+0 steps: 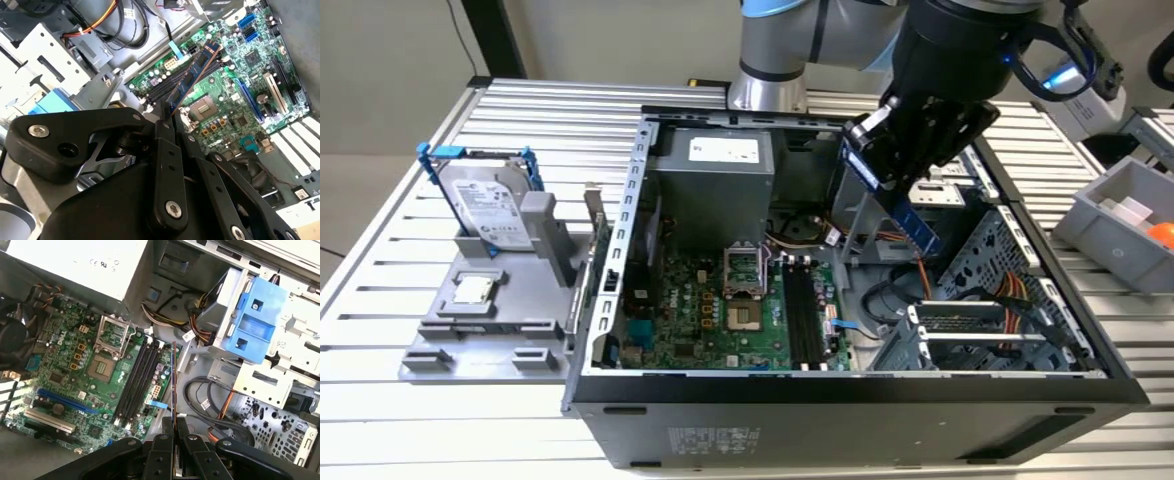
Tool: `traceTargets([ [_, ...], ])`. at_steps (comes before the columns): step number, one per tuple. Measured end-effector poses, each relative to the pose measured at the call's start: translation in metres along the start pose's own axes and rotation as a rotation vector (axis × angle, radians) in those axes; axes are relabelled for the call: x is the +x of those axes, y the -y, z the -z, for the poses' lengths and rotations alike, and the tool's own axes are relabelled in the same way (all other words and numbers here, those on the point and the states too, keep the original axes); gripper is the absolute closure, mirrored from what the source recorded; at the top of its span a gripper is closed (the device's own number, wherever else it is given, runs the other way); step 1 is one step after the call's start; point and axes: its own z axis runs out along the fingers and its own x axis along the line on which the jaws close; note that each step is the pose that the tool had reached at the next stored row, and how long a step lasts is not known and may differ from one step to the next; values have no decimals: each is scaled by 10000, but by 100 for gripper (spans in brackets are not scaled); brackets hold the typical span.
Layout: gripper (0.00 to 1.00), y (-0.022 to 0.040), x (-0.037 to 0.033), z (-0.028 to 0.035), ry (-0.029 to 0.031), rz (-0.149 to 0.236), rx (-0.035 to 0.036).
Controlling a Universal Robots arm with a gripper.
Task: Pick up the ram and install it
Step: 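Insert the ram into the slot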
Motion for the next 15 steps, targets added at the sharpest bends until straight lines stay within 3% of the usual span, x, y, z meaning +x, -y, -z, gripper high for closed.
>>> traceTargets([
  [15,100,0,0,-7,36,-1134,43],
])
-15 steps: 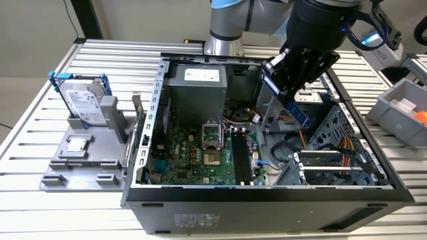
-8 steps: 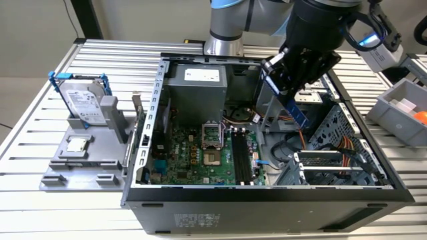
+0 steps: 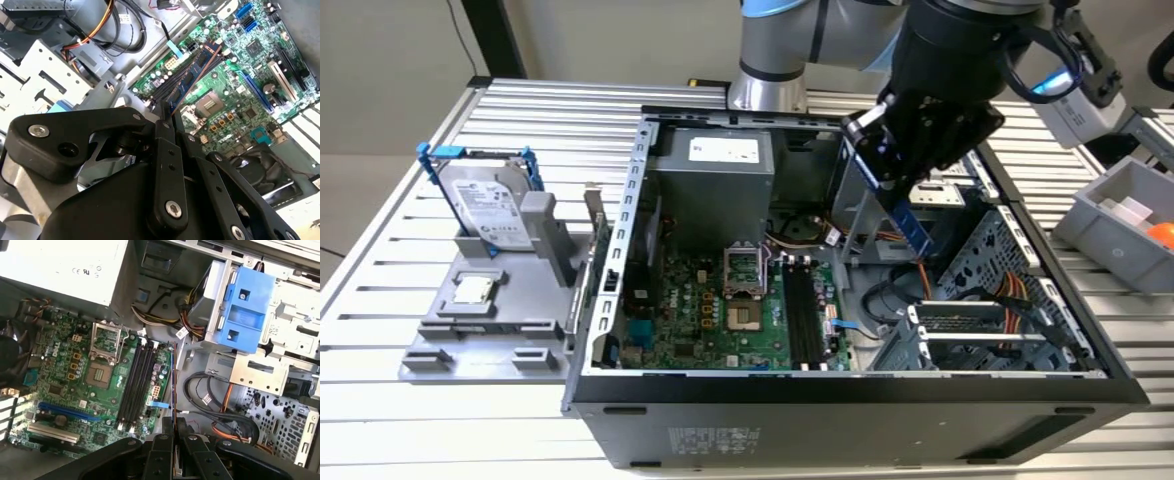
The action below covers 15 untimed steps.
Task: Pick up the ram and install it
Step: 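Insert the ram into the slot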
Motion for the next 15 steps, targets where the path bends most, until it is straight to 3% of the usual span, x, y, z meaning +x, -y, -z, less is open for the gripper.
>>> traceTargets([
  [15,100,0,0,-8,35,-1093,41],
])
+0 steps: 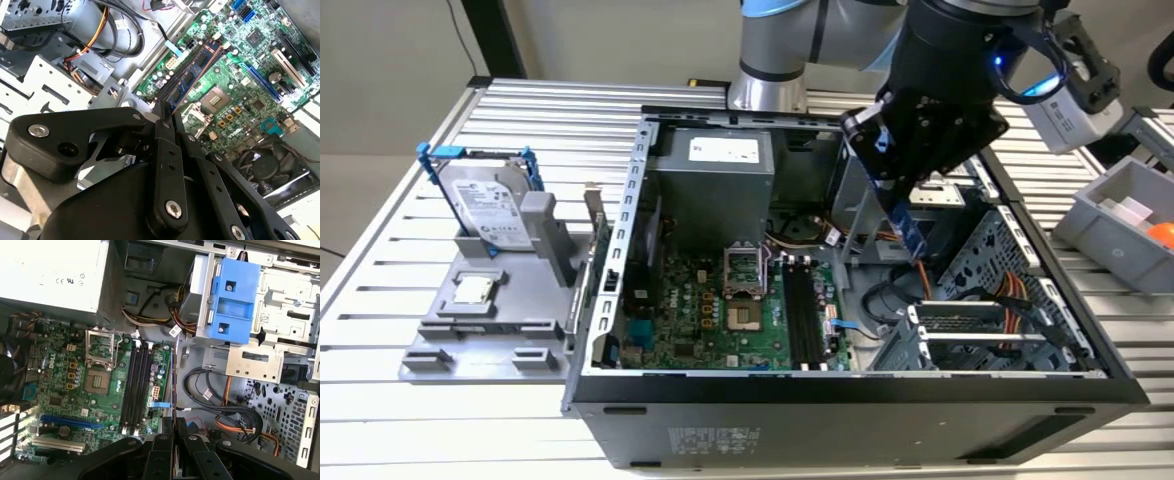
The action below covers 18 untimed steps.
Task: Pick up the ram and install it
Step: 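Insert the ram into the slot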
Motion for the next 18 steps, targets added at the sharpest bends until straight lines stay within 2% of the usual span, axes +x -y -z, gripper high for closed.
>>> traceTargets([
  [11,100,0,0,-5,19,-585,22],
  [18,100,0,0,-6,21,-660,25],
])
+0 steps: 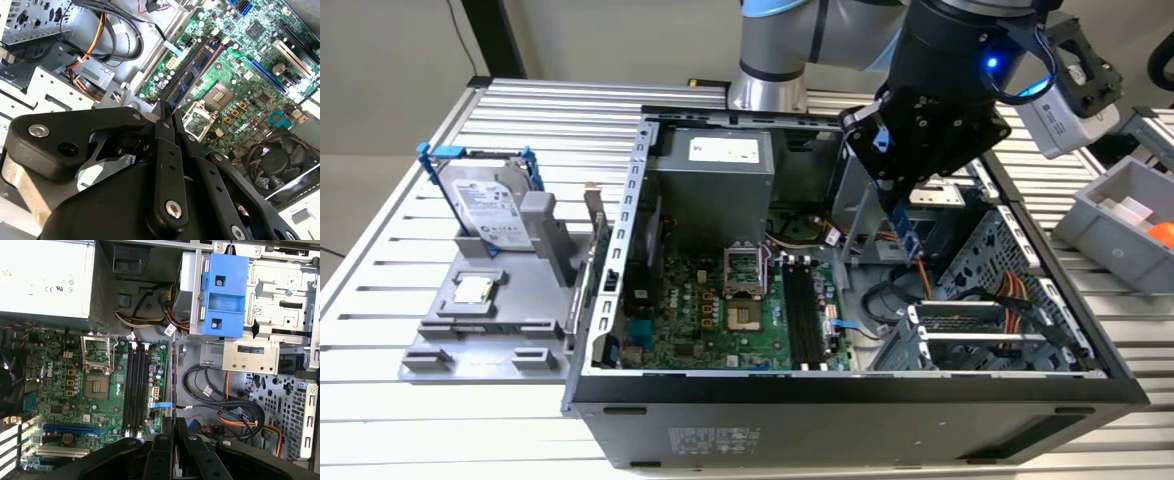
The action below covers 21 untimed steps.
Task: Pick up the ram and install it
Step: 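Insert the ram into the slot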
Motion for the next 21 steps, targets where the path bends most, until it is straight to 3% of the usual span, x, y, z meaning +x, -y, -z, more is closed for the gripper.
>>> traceTargets([
  [21,100,3,3,-74,-4,3,55],
])
